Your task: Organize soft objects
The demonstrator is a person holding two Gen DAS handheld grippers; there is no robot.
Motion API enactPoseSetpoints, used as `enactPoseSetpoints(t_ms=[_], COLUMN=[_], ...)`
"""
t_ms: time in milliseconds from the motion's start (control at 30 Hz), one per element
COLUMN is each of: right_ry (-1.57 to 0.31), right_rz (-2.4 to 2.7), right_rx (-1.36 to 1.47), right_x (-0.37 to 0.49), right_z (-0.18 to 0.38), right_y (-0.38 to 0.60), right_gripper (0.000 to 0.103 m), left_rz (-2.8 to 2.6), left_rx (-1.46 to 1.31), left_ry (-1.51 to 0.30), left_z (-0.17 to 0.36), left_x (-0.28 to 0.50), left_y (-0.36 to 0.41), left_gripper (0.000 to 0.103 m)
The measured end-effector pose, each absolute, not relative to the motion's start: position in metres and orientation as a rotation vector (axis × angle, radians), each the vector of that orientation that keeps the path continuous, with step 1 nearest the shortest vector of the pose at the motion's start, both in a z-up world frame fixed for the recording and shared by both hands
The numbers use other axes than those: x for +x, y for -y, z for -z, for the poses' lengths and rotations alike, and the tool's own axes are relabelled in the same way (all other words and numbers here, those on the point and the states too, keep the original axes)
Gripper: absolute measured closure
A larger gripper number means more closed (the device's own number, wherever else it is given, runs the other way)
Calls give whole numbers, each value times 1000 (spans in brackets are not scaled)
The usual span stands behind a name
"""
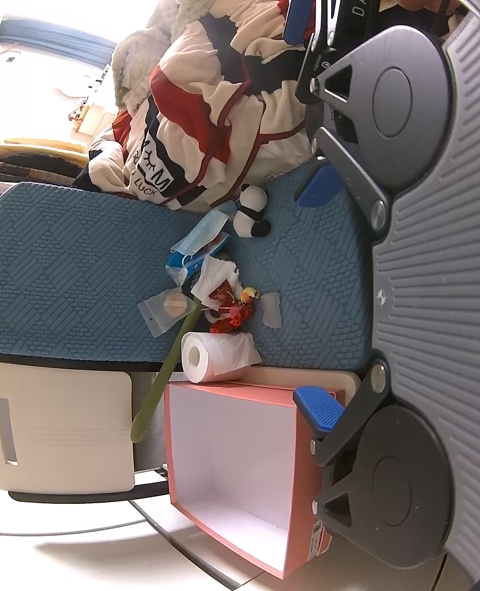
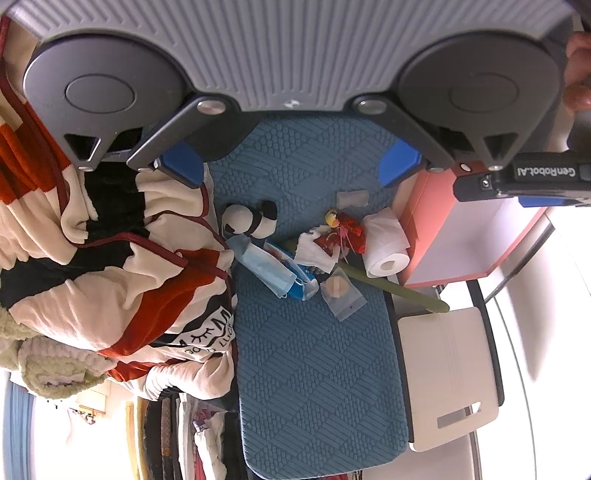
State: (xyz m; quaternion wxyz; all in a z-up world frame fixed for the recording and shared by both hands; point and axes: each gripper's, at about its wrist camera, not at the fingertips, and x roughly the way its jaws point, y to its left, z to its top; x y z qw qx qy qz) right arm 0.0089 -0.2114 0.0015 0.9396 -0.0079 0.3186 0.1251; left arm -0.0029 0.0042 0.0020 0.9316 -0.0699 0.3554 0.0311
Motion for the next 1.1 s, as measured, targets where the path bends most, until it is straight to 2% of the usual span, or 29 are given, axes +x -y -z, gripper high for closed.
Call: enactPoseSetpoints(t_ms=[1100], right_ry=[-684], right_rz=[-238], right_rx=[37], right_x=[15], right_z=[6], right_y=[218], right_gripper=[0], left_rz=[-40], left_rx=[-173], left_ry=[-770], left_z=[0], left_x=[5], left_y=[-7], left_gripper=[0])
